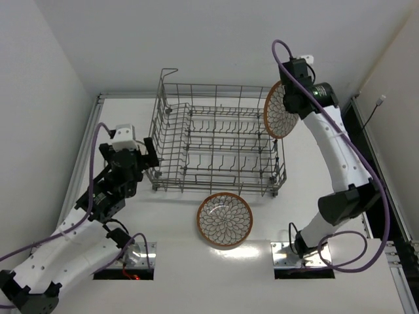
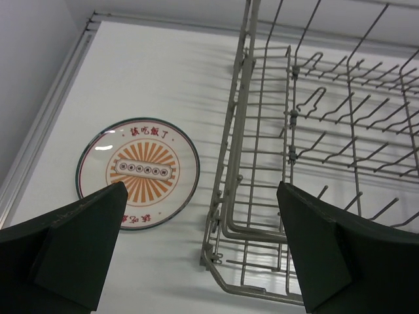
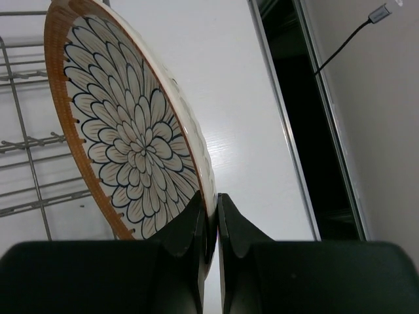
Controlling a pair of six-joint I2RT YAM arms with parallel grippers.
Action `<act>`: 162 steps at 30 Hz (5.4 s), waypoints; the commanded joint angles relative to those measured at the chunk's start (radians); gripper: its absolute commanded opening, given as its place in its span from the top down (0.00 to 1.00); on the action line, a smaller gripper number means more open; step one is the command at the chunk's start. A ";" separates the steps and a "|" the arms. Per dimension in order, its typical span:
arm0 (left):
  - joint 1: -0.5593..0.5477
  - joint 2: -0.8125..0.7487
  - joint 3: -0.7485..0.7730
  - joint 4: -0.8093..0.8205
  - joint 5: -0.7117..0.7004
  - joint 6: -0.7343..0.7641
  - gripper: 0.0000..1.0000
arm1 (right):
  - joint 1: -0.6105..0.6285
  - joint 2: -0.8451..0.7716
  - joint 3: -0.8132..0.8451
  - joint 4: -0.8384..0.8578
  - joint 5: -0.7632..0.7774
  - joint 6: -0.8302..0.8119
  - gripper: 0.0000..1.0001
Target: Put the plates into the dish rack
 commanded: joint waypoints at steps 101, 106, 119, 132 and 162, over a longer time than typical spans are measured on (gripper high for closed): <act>-0.007 0.146 -0.016 0.043 -0.037 -0.004 0.00 | 0.127 0.551 0.498 0.079 0.434 -0.153 1.00; -0.007 0.146 -0.016 0.043 -0.055 -0.004 0.00 | 0.118 0.561 0.498 0.090 0.434 -0.175 1.00; -0.007 0.137 -0.025 0.053 -0.046 -0.004 0.00 | 0.128 0.320 0.393 0.108 0.488 -0.175 1.00; -0.007 0.137 -0.025 0.071 -0.037 -0.004 0.00 | 0.213 0.058 0.081 -0.117 0.410 0.028 1.00; -0.007 0.128 -0.034 0.071 -0.055 -0.004 0.00 | 0.372 0.038 -0.225 -0.234 0.434 0.207 1.00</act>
